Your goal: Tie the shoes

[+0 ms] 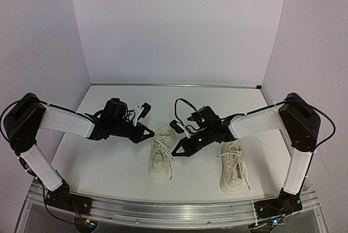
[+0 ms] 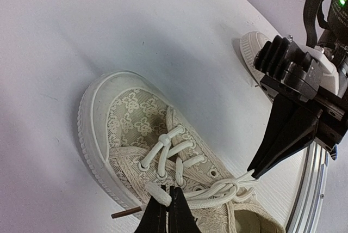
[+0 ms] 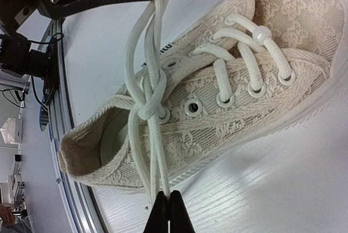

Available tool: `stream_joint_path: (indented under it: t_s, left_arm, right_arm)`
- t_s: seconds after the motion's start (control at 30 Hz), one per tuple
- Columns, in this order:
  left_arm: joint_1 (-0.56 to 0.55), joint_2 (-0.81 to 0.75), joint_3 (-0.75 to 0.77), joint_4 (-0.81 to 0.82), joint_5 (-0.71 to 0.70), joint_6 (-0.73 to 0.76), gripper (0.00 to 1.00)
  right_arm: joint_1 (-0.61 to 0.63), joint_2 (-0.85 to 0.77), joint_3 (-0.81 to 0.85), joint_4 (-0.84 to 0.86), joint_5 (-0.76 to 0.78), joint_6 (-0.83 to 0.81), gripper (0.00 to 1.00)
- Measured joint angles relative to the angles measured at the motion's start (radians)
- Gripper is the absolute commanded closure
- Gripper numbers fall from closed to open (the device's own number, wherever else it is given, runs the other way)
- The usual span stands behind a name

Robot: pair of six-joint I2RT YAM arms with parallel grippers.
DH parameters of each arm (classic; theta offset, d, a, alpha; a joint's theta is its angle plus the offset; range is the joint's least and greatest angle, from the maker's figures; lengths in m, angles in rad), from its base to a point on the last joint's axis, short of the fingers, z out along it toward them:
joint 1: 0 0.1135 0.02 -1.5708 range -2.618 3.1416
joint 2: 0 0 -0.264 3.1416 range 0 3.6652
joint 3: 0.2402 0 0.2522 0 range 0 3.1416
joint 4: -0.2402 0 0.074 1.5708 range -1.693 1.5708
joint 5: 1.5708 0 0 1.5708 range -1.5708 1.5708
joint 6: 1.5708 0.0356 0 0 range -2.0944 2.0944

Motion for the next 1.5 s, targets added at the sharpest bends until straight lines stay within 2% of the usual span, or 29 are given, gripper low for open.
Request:
stream_joint_path:
  t_s: [1.0, 1.3, 1.5]
  left_arm:
    - [0.011, -0.001, -0.007, -0.017, -0.010, -0.022, 1.00]
    - [0.029, -0.107, -0.007, -0.054, -0.016, -0.016, 1.00]
    - [0.038, -0.097, -0.038, -0.049, -0.015, -0.027, 1.00]
  right_arm:
    - [0.000, -0.007, -0.018, 0.024, 0.023, -0.010, 1.00]
    - [-0.007, -0.041, 0.063, -0.064, 0.058, -0.024, 1.00]
    - [-0.008, -0.024, 0.060, -0.069, 0.078, -0.041, 1.00]
